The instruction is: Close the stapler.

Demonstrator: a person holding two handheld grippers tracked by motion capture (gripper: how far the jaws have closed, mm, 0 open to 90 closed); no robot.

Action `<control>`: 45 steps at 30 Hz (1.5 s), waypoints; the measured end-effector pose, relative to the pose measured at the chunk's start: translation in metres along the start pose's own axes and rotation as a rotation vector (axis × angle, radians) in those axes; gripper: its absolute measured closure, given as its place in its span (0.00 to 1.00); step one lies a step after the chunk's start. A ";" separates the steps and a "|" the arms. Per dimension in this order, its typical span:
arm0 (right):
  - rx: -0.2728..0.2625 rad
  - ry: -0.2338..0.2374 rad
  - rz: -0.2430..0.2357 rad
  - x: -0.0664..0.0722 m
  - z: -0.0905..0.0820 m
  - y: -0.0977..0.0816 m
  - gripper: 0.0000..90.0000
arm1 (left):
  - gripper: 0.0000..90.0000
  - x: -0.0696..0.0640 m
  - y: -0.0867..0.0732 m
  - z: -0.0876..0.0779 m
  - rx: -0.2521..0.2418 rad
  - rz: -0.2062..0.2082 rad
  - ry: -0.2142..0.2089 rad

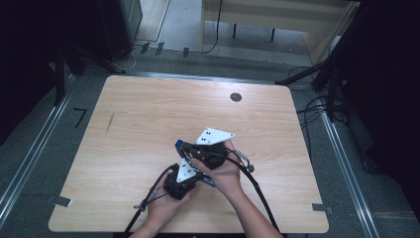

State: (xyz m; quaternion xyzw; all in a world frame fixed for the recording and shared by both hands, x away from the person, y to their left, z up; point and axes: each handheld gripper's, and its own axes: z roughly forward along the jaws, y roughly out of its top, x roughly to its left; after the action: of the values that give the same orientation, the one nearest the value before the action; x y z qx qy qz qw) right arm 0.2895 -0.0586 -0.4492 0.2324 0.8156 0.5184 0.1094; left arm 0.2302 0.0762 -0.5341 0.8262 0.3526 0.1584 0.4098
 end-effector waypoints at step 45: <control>0.046 0.030 0.031 -0.007 0.031 -0.009 1.00 | 1.00 0.000 0.000 0.000 0.004 0.002 -0.002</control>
State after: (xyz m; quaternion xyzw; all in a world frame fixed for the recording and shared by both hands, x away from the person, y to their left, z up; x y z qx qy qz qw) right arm 0.3065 -0.0408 -0.4710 0.2395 0.8253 0.5044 0.0837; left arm 0.2302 0.0766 -0.5339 0.8277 0.3515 0.1572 0.4081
